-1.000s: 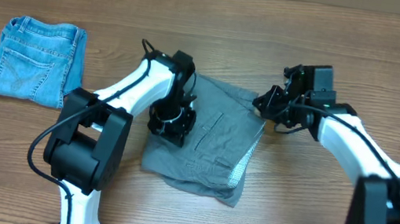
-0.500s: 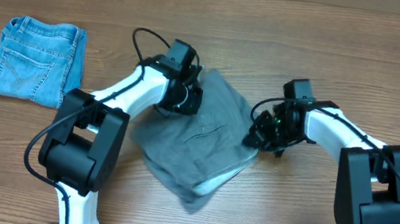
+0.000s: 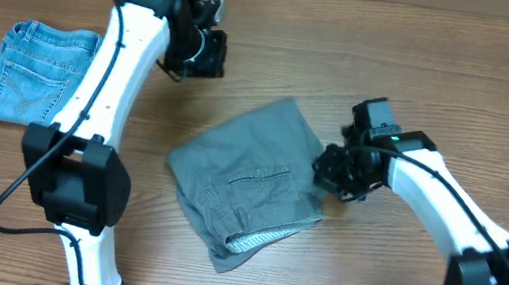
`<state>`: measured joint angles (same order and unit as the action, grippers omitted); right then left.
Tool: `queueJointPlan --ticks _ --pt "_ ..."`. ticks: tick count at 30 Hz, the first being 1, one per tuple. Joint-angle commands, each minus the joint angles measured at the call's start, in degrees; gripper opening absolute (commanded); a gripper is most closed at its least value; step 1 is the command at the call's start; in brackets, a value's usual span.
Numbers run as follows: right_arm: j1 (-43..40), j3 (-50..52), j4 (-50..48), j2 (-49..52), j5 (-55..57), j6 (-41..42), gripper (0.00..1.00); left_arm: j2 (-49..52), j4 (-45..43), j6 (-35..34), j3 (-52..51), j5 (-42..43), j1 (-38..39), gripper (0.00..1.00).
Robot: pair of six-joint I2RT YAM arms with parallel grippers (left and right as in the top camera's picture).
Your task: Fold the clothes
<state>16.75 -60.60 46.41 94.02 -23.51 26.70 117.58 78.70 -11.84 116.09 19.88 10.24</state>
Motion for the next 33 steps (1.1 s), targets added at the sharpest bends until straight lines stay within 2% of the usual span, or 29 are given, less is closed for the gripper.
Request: queueJointPlan --ticks 1,5,13,17,19,20,22,24,25,29,33 --pt "-0.04 -1.70 -2.73 -2.36 -2.89 -7.04 0.04 -0.26 5.51 1.14 0.48 0.85 1.20 0.04" --pt "0.37 -1.09 -10.49 -0.28 -5.75 -6.49 0.04 -0.26 7.56 1.11 -4.90 -0.35 3.56 0.04" --pt "1.18 -0.74 -19.43 11.08 -6.19 0.85 0.04 -0.26 -1.18 -4.70 -26.29 -2.27 9.16 0.04" --pt "1.11 -0.74 -18.91 15.61 -4.94 5.95 0.04 -0.26 -6.88 -5.38 -35.58 -2.60 10.64 0.04" --pt "1.11 -0.74 -14.95 16.61 1.27 14.64 0.04 -0.26 -12.28 -5.38 -39.54 -4.37 10.84 0.04" --pt "1.11 -0.74 -12.85 16.70 4.66 18.51 0.04 -0.26 -16.44 -5.35 -41.59 -6.73 10.84 0.04" --pt "1.11 -0.76 -10.88 16.68 8.24 20.02 0.04 -0.26 -23.04 -5.33 -43.98 -12.35 10.73 0.05" --pt "0.81 -0.76 -9.40 16.68 8.68 20.02 0.04 -0.26 -30.36 -5.31 -45.11 -18.64 10.12 0.05" --pt "0.59 -0.76 -8.66 16.65 8.70 20.04 0.04 -0.26 -33.00 -4.85 -44.96 -19.15 9.70 0.05" --pt "-0.42 -1.03 -5.55 16.11 8.55 20.06 0.04 -0.26 -40.65 -3.78 -41.66 -15.67 7.87 0.05" --pt "-0.35 -1.05 -3.45 14.32 8.02 19.91 0.04 -0.26 -42.95 -3.56 -34.23 -10.38 6.58 0.05"
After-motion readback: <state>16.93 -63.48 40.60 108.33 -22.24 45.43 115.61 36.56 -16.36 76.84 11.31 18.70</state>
